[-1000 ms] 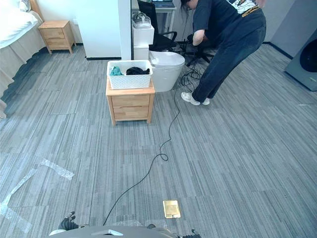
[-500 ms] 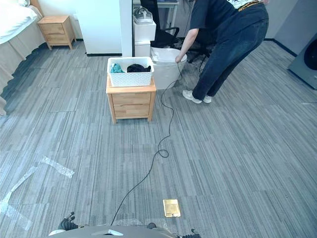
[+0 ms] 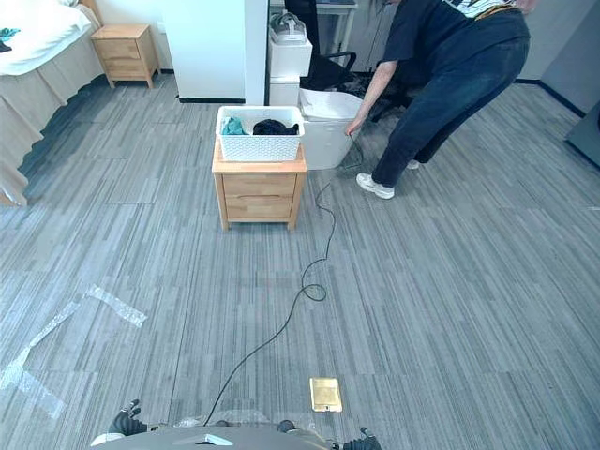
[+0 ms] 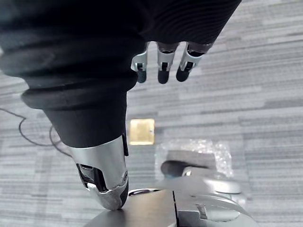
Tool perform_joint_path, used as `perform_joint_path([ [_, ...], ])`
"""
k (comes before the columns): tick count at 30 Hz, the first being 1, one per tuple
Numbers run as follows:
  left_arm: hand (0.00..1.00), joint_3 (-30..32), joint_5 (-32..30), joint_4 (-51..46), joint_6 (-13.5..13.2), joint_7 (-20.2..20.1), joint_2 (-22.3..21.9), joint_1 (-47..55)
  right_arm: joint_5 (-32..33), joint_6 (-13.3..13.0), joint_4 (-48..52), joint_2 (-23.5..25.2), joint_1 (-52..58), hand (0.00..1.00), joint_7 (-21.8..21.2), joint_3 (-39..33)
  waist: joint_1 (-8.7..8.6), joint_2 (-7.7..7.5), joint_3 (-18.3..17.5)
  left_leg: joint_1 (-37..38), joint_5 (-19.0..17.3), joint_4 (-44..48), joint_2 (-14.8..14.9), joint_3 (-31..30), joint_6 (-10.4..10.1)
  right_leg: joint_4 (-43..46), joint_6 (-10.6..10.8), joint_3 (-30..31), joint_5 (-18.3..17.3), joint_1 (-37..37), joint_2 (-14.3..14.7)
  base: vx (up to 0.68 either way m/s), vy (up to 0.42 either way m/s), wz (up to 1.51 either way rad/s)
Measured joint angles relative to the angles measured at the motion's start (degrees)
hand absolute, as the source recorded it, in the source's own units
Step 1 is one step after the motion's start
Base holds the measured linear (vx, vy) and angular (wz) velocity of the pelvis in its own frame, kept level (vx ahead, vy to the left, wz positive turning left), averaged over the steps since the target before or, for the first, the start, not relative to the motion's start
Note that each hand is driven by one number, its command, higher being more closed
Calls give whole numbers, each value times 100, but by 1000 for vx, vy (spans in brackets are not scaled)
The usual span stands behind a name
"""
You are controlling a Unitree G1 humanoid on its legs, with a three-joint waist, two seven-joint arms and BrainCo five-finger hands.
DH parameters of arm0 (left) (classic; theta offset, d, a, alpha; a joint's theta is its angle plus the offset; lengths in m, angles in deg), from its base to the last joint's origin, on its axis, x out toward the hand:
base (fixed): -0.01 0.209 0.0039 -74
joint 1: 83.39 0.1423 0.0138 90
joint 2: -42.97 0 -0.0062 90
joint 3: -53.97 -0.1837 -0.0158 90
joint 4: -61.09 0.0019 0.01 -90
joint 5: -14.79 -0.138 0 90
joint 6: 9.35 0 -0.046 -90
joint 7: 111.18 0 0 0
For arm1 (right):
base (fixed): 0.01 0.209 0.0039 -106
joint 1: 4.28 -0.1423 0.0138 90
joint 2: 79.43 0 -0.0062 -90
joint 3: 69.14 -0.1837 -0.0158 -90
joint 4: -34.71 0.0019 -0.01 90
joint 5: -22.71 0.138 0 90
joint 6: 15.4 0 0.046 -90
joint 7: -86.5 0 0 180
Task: Pick up the laundry basket with both hands and put the clothes into the washing machine.
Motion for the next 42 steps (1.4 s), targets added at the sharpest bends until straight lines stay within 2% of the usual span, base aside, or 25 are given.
perform_joint_path([
  [2, 0, 28, 8, -9, 0, 2, -1, -3, 0, -9, 2, 4, -1, 0, -1, 0, 14, 20, 21, -8, -49, 44, 29, -11, -23, 174, -18, -9, -130, -77, 15, 59, -37, 8],
  [3, 0, 134, 28, -15, 0, -1, 4, -11, -1, -20, 14, 28, -12, 0, -3, 4, 7, -53, 60, -157, -213, 356, 38, -47, -95, 462, -33, -48, -318, -185, -6, 95, -46, 18],
  [5, 0, 291, 112, -80, 0, 0, 28, -25, -3, -83, 44, 48, -39, 0, -4, 12, 11, -100, 269, -424, -597, 1237, 52, -64, -403, 881, -77, -121, -637, -193, -65, 70, -34, 34],
  [6, 0, 404, 157, -153, 0, -1, 56, -41, -10, -85, 34, 79, -47, 0, -6, 5, 13, -225, 314, -767, -699, 2130, 40, 127, -557, 1031, -111, -195, -801, -182, -135, 24, -54, 41],
  [8, 0, 501, 227, -341, -3, 3, 33, -35, -82, -80, 15, 56, -54, 0, -8, 1, 112, -242, 400, -1464, -661, 3674, 213, 670, -626, 1138, -199, -261, -928, -58, -186, 49, -67, 25],
  [9, 0, 637, 284, -386, -54, 44, -10, -50, -194, -79, 14, 9, -59, 0, -23, 12, 191, -192, 522, -1802, -791, 4460, 468, 1049, -497, 1141, -247, -321, -1004, 103, -160, 113, -30, 10],
  [10, 0, 671, 337, -390, -67, 102, -63, -17, -229, -62, 1, -48, -125, 0, -31, 27, 200, -95, 555, -1938, -1059, 4602, 630, 1338, -356, 1124, -238, -301, -1091, 255, -150, 182, -8, 12],
  [13, 0, 662, 336, -400, -64, 102, -152, 74, -228, -49, -10, -128, -146, 0, -25, 15, 207, -3, 564, -2164, -1054, 3500, 634, 1404, -392, 1083, -139, -239, -1210, 336, -204, 185, 69, -10],
  [15, 0, 671, 335, -320, -42, 90, -246, 149, -229, -48, -8, -225, -215, 0, -27, 0, 305, 146, 565, -2239, -490, 1796, 590, 1004, -504, 1038, 4, 15, -1357, 363, -235, 272, 195, -55],
  [16, 0, 677, 336, -291, -41, 91, -277, 171, -229, -48, -8, -249, -197, 0, -27, -1, 332, 183, 554, -2223, -402, 1519, 611, 871, -569, 1030, 54, 95, -1421, 373, -234, 364, 279, -65],
  [17, 0, 726, 341, -249, -37, 94, -295, 225, -228, -45, -7, -252, -173, 0, -31, -9, 344, 184, 540, -2257, -35, 1697, 604, 819, -531, 1067, 105, 274, -1602, 452, -300, 489, 341, -72],
  [19, 0, 911, 340, -246, -39, 28, -270, 419, -216, -42, -18, -190, -90, 0, -40, -86, 340, -13, 333, -2411, -219, 2335, 308, 853, -113, 1522, 120, 571, -1947, 376, -617, 484, 255, -69],
  [20, 0, 1008, 338, -207, -30, 5, -232, 398, -201, -75, -5, -82, -91, 0, -32, -320, 297, -117, 282, -2388, -501, 2596, 181, 1005, 100, 2603, 239, 790, -2037, -75, -829, 510, 226, -38],
  [21, 0, 1042, 340, -204, -35, 3, -188, 349, -91, -120, 35, -1, -113, 0, -32, -551, 211, -217, 336, -2127, -701, 2617, 36, 1095, 181, 4198, 392, 1098, -1812, -667, -1004, 511, 228, -25],
  [22, 0, 1039, 340, -205, -36, 2, -148, 328, -26, -122, 51, 47, -146, 0, -39, -624, 175, -265, 381, -1931, -789, 2589, -37, 1136, 213, 5002, 469, 1247, -1540, -940, -1065, 560, 257, 1],
  [23, 0, 972, 341, -208, -33, 0, -106, 308, 105, -120, 52, 119, -168, 0, -23, -659, 83, -226, 448, -1543, -907, 2581, -96, 1164, 300, 6333, 503, 1253, -1244, -1344, -1091, 565, 213, -3],
  [25, 0, 837, 338, -260, -34, 0, -80, 272, 161, -109, 117, 118, -180, 0, -14, -613, 53, -199, 486, -669, -1008, 2119, -111, 1171, 339, 7137, 247, 726, -1336, -1693, -1070, 489, 151, -17],
  [27, 0, 743, 339, -308, -55, -1, -71, 208, 166, -107, 231, 129, -215, 0, -14, -560, 55, -178, 494, -193, -970, 1638, -93, 1203, 281, 6641, 223, 316, -1594, -1887, -992, 337, 54, -21],
  [30, 0, 665, 337, -418, -62, -3, -90, 69, 176, -115, 359, 128, -277, 0, -17, -443, -3, -116, 528, 170, -1026, 1356, 22, 1240, 155, 4528, 185, -125, -1748, -2201, -757, 376, -38, -9],
  [31, 0, 654, 336, -452, -63, -2, -189, -53, 178, -115, 454, 91, -333, 0, -15, -443, -5, 31, 619, 276, -1136, 1349, 182, 1252, -11, 3414, 99, -140, -1427, -2287, -596, 333, -92, -4],
  [34, 0, 637, 331, -448, -92, -3, -279, -123, 178, -108, 452, 48, -378, 0, -14, -403, -8, 122, 692, 529, -1323, 1337, 398, 1272, -309, 1851, 126, 68, -422, -2296, -470, 339, -167, -6],
  [36, 0, 667, 313, -434, -125, 6, -275, -124, 165, -98, 440, 65, -299, 0, -14, -384, 5, 25, 687, 850, -1545, 1328, 469, 1253, -568, 1767, 92, 167, 137, -2267, -570, 430, -348, -2],
  [38, 0, 689, 268, -333, -128, -2, -407, -139, 39, -112, 447, 6, -295, 0, -32, -392, -20, 240, 615, 1073, -1682, 1442, 883, 1198, -764, 2509, -47, 6, -218, -2389, -268, 383, -374, 1],
  [40, 0, 894, 265, -321, -153, -14, -571, -200, -4, -103, 413, -10, -305, 0, -44, -405, -6, 304, 638, 762, -1573, 2317, 1161, 960, -834, 2643, -229, -92, -512, -2264, -61, 388, -418, 2],
  [42, 0, 1072, 264, -385, -151, -61, -700, -217, -9, -79, 327, -20, -262, 0, -55, -433, -16, 383, 660, -222, -1188, 4670, 1662, 495, -699, 2379, -387, -245, -680, -1741, 276, 364, -411, 8],
])
